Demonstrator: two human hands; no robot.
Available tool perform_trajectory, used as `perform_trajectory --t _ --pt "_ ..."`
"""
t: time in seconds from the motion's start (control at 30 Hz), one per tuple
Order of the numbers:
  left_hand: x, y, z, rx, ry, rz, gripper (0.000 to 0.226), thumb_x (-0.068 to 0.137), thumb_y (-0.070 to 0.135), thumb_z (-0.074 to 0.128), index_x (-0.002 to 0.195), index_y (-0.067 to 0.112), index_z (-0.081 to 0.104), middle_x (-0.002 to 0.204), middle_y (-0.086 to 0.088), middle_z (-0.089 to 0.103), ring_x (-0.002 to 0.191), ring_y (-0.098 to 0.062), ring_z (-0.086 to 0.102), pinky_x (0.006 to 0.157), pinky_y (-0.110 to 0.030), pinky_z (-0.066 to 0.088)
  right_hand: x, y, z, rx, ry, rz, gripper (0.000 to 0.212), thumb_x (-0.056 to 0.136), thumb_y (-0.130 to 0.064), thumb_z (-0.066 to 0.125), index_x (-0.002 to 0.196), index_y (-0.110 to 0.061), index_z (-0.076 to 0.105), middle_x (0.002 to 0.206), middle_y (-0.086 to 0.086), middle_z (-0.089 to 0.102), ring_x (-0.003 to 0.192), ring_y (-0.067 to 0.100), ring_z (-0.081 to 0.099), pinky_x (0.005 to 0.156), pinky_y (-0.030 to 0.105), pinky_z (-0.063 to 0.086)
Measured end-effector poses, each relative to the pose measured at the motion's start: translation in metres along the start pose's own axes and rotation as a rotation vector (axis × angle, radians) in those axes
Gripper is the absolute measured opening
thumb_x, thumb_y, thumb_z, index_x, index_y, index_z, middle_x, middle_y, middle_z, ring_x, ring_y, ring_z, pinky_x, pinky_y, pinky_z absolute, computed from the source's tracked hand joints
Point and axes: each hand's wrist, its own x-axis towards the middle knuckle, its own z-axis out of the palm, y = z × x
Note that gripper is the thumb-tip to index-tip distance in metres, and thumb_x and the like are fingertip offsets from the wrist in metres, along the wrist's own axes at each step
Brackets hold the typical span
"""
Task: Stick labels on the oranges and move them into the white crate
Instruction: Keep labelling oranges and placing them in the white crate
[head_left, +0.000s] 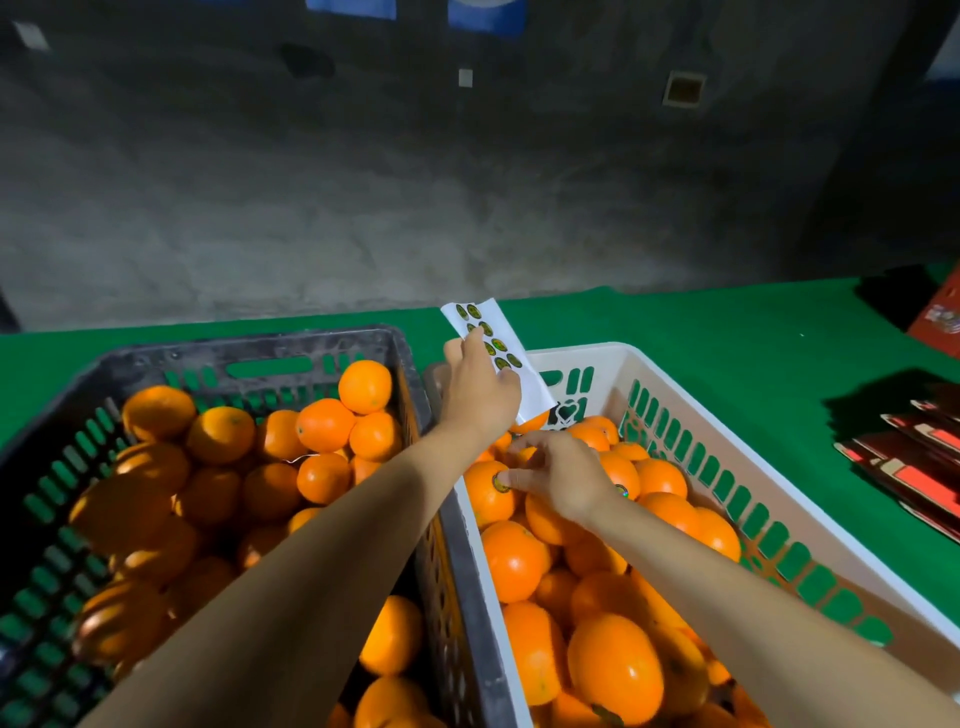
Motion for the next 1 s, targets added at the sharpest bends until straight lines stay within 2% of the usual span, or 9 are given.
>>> perform_trajectory --t 0.07,0.17,0.33,0.43,0.53,0.63,0.7,0.9,1.0 --pt "0.001 0.000 0.001 0.005 0.013 -0.008 0.062 0.097 0.018 0.054 0.152 0.016 0.026 0.142 -0.006 0.032 0.122 -0.029 0.045 0.101 -0.045 0.047 0.000 -0.003 0.000 -0.063 0.002 -0.008 0.057 0.089 -0.043 0.071 0.140 -0.023 0.054 0.112 0.006 0.069 0.109 0.026 0.062 0.097 0.046 0.048" --pt "0.004 -0.001 0.001 -0.022 0.034 -0.015 0.062 0.097 0.017 0.055 0.152 0.017 0.026 0.142 -0.006 0.032 0.122 -0.029 0.047 0.100 -0.044 0.050 0.002 -0.010 0.007 -0.122 0.013 -0.105 0.042 0.099 -0.048 0.054 0.132 -0.022 0.058 0.113 0.007 0.067 0.106 0.023 0.060 0.088 0.043 0.051" --pt "0.001 -0.001 -0.001 -0.019 0.031 -0.011 0.063 0.097 0.015 0.055 0.152 0.015 0.025 0.144 -0.007 0.031 0.123 -0.031 0.048 0.100 -0.047 0.049 0.009 -0.023 0.032 -0.634 -0.256 -0.080 0.067 0.101 -0.063 0.005 0.154 -0.029 0.029 0.159 0.006 0.033 0.147 0.032 0.026 0.114 0.057 0.022" --pt "-0.003 0.002 -0.007 -0.034 0.013 0.016 0.063 0.096 0.012 0.054 0.152 0.013 0.026 0.144 -0.008 0.031 0.121 -0.033 0.049 0.102 -0.048 0.047 0.014 -0.028 0.020 -0.478 -0.337 -0.032 0.068 0.100 -0.065 0.008 0.154 -0.031 0.029 0.160 0.007 0.033 0.147 0.032 0.027 0.118 0.058 0.018" --pt "-0.007 0.007 -0.012 -0.058 0.013 0.039 0.062 0.094 0.007 0.052 0.151 0.012 0.027 0.142 -0.010 0.032 0.118 -0.032 0.052 0.102 -0.046 0.047 0.006 -0.019 -0.004 -0.172 -0.165 -0.085 0.056 0.103 -0.060 0.021 0.134 -0.026 0.053 0.139 0.005 0.054 0.129 0.027 0.046 0.112 0.051 0.032" --pt "-0.008 0.007 -0.008 -0.005 0.002 0.054 0.063 0.094 0.009 0.054 0.151 0.014 0.028 0.140 -0.008 0.033 0.115 -0.028 0.052 0.094 -0.038 0.051 -0.027 0.025 -0.020 -0.529 -0.131 -0.085 0.078 0.091 -0.079 0.007 0.156 -0.038 0.022 0.166 -0.008 0.012 0.155 0.021 0.001 0.123 0.053 -0.001" --pt "-0.008 0.005 -0.004 0.068 -0.026 0.053 0.063 0.095 0.014 0.056 0.150 0.015 0.027 0.139 -0.008 0.033 0.114 -0.028 0.050 0.092 -0.037 0.051 -0.048 0.049 -0.025 -0.650 -0.193 -0.047 0.098 0.079 -0.091 -0.001 0.159 -0.036 0.012 0.167 -0.010 -0.006 0.153 0.016 -0.016 0.122 0.053 -0.008" --pt "-0.009 0.003 -0.002 0.162 -0.044 0.065 0.060 0.094 0.016 0.057 0.148 0.016 0.030 0.138 -0.007 0.035 0.114 -0.027 0.046 0.083 -0.028 0.039 -0.054 0.038 -0.033 -0.603 -0.224 0.032 0.095 0.082 -0.089 0.012 0.159 -0.034 0.014 0.168 -0.008 -0.009 0.153 0.017 -0.016 0.122 0.052 -0.006" --pt "-0.006 0.003 -0.001 0.173 -0.045 0.068 0.059 0.094 0.016 0.056 0.147 0.014 0.031 0.139 -0.008 0.035 0.114 -0.029 0.046 0.083 -0.029 0.037 -0.071 0.029 -0.013 -0.694 0.041 -0.271 0.087 0.093 -0.080 0.017 0.159 -0.023 0.023 0.167 0.005 0.013 0.155 0.024 0.003 0.125 0.049 -0.002"
